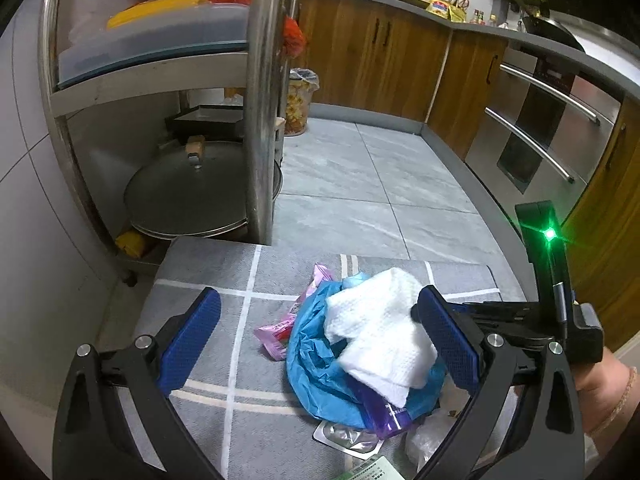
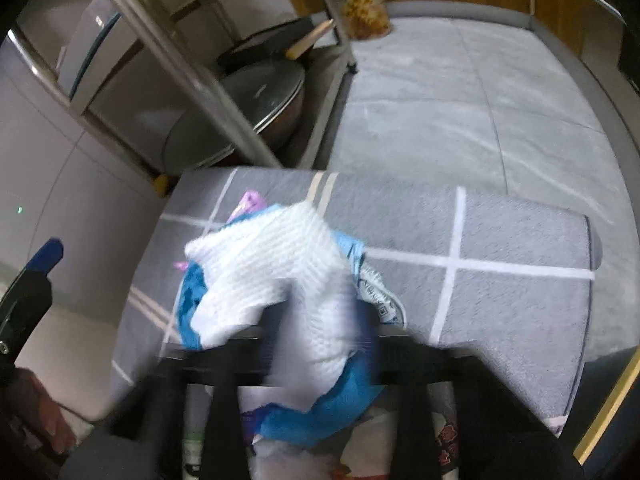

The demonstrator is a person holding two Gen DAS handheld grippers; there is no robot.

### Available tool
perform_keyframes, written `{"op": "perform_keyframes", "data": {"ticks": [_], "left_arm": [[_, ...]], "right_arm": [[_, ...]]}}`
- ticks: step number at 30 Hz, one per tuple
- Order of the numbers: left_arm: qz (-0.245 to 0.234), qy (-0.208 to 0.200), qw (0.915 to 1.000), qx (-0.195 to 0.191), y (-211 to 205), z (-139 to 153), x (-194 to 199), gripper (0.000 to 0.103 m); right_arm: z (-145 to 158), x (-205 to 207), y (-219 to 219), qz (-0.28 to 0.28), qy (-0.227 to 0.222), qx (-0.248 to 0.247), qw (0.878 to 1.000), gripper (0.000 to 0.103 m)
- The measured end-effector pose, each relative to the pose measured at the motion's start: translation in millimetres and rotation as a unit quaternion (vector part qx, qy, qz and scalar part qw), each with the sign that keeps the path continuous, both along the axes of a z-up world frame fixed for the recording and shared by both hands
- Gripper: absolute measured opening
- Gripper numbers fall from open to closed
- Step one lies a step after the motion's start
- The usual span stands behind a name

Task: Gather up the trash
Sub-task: 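Grasp the white tissue with the right gripper while the left gripper grasps the purple spray bottle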

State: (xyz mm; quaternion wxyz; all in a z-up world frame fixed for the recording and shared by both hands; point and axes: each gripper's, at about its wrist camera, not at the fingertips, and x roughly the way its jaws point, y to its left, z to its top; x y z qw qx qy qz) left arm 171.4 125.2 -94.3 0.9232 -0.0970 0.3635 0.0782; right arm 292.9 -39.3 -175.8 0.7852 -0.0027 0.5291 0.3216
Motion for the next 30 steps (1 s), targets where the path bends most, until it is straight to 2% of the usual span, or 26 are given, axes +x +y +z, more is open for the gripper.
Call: {"op": "perform_keyframes", "data": {"ticks": [5, 11, 15, 17, 19, 22, 25, 27, 30], "left_arm": [[0.005, 0.004, 1.0000, -0.006, 0, -1, 0, 0.097], [0.002, 0.017, 0.9998, -0.011, -6, -8, 0, 0.097], [-0.012, 0.025, 0.9996, 0.005, -18, -19, 4, 0.096], [-0.018, 0.031, 0.9993, 0.009, -27, -28, 7, 0.090], [-0.030, 0.041, 0.9987, 0.005, -37, -38, 10, 0.073], [-0.062, 0.067, 0.9958, 0.005, -56, -55, 15, 0.057], [-0.080, 0.099, 0.9916, 0.021, -74, -75, 19, 0.051], [-0.076, 0.123, 0.9891, 0.027, -77, -88, 21, 0.048], [-0.058, 0.157, 0.9858, 0.015, -71, -107, 23, 0.044]], "right_arm": [[28, -6, -9, 0.011, -0.027, 0.026, 0.999, 0.006], [72, -11, -39, -0.033, -0.063, 0.046, 0.996, 0.006], [98, -17, -62, -0.064, -0.090, 0.043, 0.993, 0.006], [107, -20, -71, -0.074, -0.098, 0.047, 0.991, 0.006], [111, -21, -75, -0.079, -0.101, 0.052, 0.990, 0.006], [115, -24, -83, -0.077, -0.107, 0.049, 0.990, 0.006], [116, -28, -89, -0.078, -0.108, 0.046, 0.990, 0.006], [116, -29, -95, -0.080, -0.107, 0.047, 0.990, 0.006], [117, -32, -96, -0.079, -0.109, 0.045, 0.990, 0.006]]}}
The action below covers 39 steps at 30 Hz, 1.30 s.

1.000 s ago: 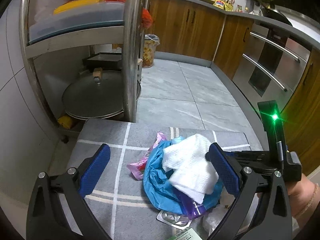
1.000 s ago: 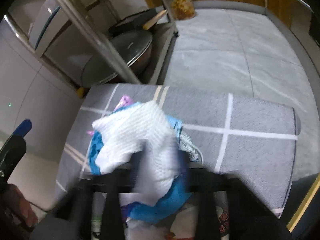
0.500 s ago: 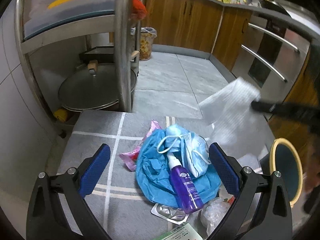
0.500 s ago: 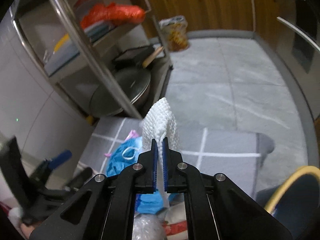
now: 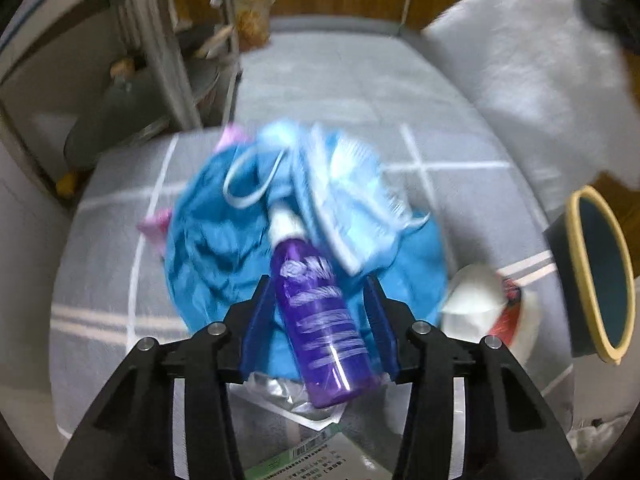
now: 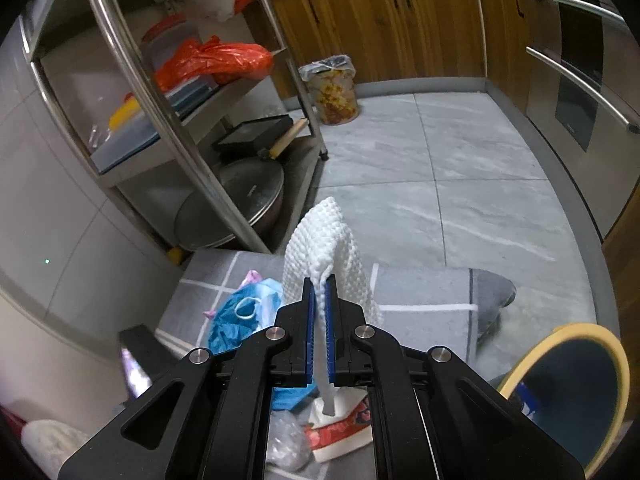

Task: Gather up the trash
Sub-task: 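Grasp the white tissue with the right gripper while the left gripper grasps the purple spray bottle, then lift the tissue and purple bottle and carry both over the teal bin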

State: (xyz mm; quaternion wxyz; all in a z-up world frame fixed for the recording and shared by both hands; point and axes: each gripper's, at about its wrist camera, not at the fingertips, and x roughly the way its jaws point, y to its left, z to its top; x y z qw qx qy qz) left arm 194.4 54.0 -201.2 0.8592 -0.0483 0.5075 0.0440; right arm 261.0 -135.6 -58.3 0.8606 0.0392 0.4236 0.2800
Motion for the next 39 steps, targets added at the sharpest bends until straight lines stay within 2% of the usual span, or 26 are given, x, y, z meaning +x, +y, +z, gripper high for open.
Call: {"op": "perform_keyframes", "data": {"ticks": [3, 12, 19, 24, 27, 34, 39], "left_arm": [[0.018, 0.007, 0.9998, -0.009, 7, -4, 0, 0.037], [0.014, -0.015, 0.9997, -0.010, 9, 11, -12, 0.032], [0.023, -0.052, 0.9983, -0.015, 8, 38, -34, 0.032], [0.019, -0.091, 0.9956, -0.017, 7, 68, -51, 0.032], [0.004, -0.116, 0.9932, -0.004, -4, 89, -60, 0.032], [-0.050, -0.165, 0.9850, -0.008, -43, 128, -77, 0.032], [-0.085, -0.191, 0.9778, -0.009, -76, 147, -88, 0.032]], "right_arm": [[2, -2, -4, -0.001, -0.003, -0.002, 1.000, 0.006], [9, -10, -20, -0.010, -0.013, -0.002, 1.000, 0.006], [19, -26, -31, -0.017, -0.026, 0.001, 1.000, 0.006], [33, -42, -46, -0.028, -0.042, 0.005, 0.999, 0.006], [43, -54, -59, -0.043, -0.048, 0.017, 0.998, 0.006], [66, -90, -87, -0.065, -0.080, 0.019, 0.994, 0.006], [68, -110, -118, -0.092, -0.092, 0.005, 0.991, 0.006]]}}
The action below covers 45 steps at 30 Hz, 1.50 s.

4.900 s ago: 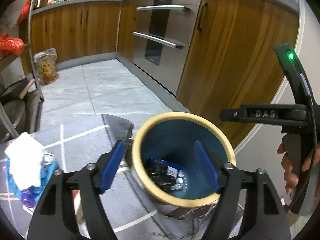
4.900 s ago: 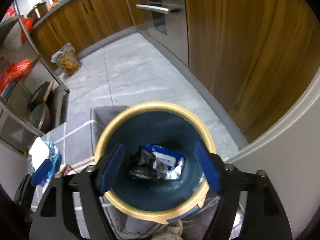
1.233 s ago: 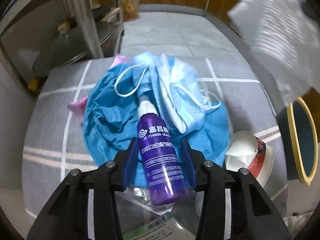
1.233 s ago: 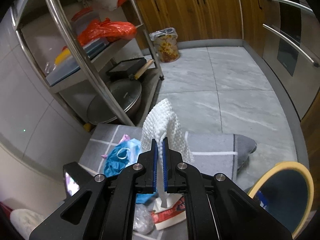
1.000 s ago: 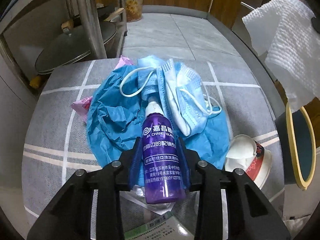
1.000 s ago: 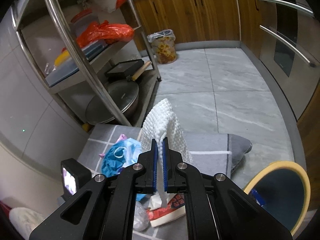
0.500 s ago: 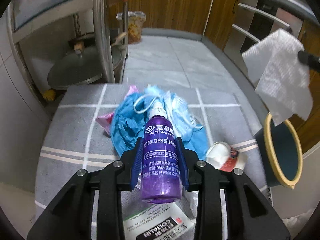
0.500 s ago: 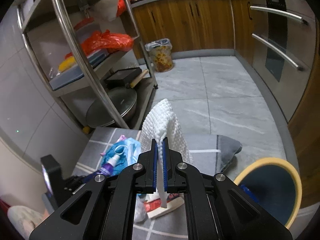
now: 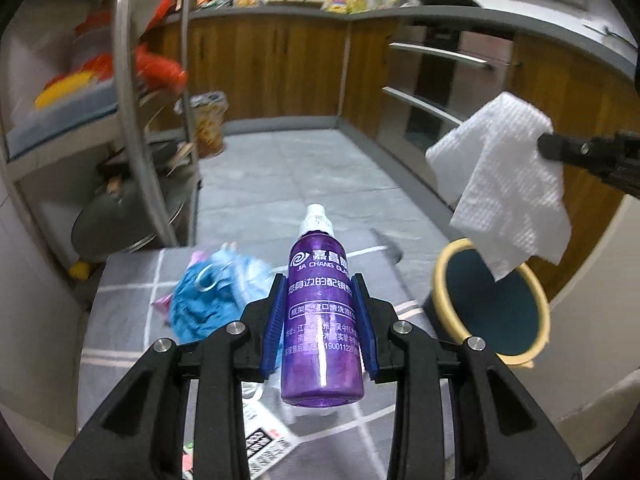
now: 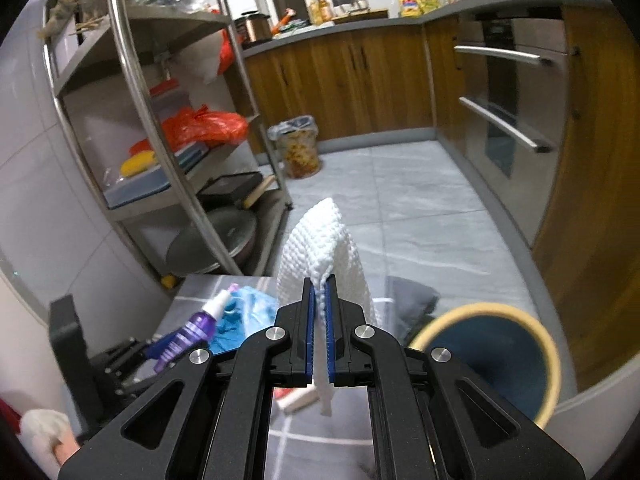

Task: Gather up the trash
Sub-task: 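Lift the tissue and purple bottle and carry both over the teal bin, then open both grippers to drop the tissue and bottle into the bin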

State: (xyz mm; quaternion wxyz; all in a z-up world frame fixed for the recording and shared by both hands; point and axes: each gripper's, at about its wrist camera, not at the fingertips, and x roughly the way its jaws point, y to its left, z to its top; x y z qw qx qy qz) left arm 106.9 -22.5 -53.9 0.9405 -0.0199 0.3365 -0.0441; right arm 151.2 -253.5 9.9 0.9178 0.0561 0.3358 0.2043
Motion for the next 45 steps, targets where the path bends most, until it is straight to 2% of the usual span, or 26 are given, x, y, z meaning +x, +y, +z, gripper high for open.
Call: {"op": "perform_keyframes", "data": {"ticks": [12, 20, 31, 36, 45], "left_arm": [[-0.079, -0.044, 0.9959, -0.011, -65, 18, -6, 0.032], [-0.137, -0.066, 0.9881, -0.024, -113, 23, -6, 0.032], [-0.208, -0.042, 0.9767, -0.032, -170, -7, 10, 0.032], [-0.220, -0.016, 0.9746, -0.036, -188, -27, 23, 0.032], [-0.235, 0.015, 0.9717, -0.013, -215, -61, 40, 0.032]], "right_arm": [[-17, -25, -96, -0.101, 0.018, -0.014, 0.995, 0.006], [-29, -28, -141, -0.150, 0.034, -0.015, 0.988, 0.006], [-61, -5, -162, -0.170, 0.082, -0.040, 0.981, 0.006], [-82, 16, -167, -0.170, 0.128, -0.028, 0.977, 0.006], [-102, 37, -165, -0.173, 0.160, -0.055, 0.970, 0.006]]}}
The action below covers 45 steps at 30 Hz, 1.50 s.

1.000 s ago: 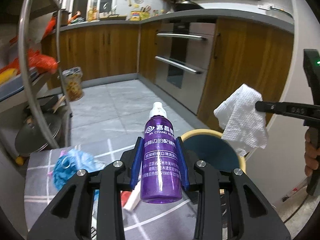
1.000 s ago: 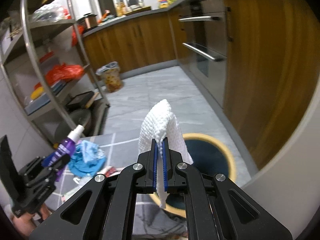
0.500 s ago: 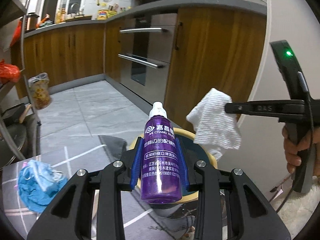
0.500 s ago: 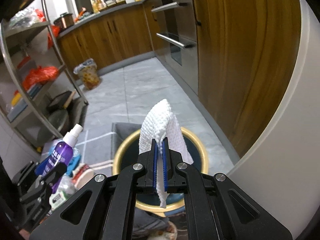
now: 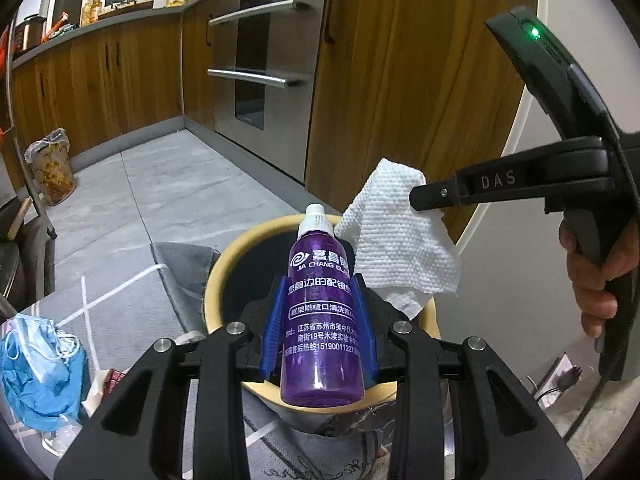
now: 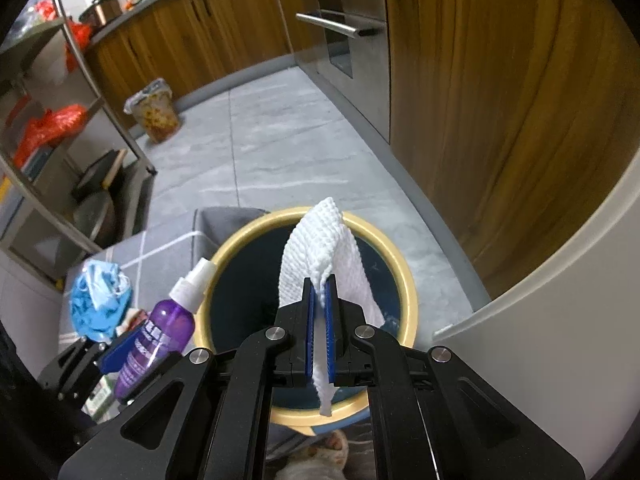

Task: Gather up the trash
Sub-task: 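Open both grippers to drop the tissue and bottle into the bin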

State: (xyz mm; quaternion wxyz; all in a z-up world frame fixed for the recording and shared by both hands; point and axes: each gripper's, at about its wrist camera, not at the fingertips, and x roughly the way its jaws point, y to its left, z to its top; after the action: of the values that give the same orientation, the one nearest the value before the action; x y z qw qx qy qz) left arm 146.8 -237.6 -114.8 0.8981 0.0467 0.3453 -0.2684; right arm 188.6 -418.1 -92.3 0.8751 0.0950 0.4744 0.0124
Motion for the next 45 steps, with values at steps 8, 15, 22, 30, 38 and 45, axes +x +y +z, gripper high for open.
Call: {"op": "perform_keyframes", "data": {"ticks": [8, 15, 22, 30, 38, 45], "left_arm": [[0.001, 0.019, 0.9997, 0.011, -11, -19, 17, 0.032], [-0.002, 0.040, 0.9984, 0.041, -20, -42, 26, 0.032], [0.003, 0.064, 0.9965, 0.055, -19, -62, 40, 0.032], [0.003, 0.072, 0.9961, 0.050, -22, -66, 43, 0.032], [0.008, 0.067, 0.9967, 0.045, -19, -59, 40, 0.032], [0.013, 0.060, 0.9971, 0.046, -11, -50, 31, 0.034]], "right_arm": [[-17, 16, -4, -0.013, 0.031, -0.004, 0.999, 0.006], [-26, 30, 9, 0.005, 0.051, -0.031, 0.998, 0.006], [-37, 39, 15, 0.009, 0.071, -0.048, 0.996, 0.006], [-39, 44, 22, 0.012, 0.075, -0.056, 0.996, 0.006], [-35, 41, 20, 0.008, 0.064, -0.066, 0.996, 0.027], [-25, 35, 15, -0.004, 0.044, -0.062, 0.997, 0.041]]}}
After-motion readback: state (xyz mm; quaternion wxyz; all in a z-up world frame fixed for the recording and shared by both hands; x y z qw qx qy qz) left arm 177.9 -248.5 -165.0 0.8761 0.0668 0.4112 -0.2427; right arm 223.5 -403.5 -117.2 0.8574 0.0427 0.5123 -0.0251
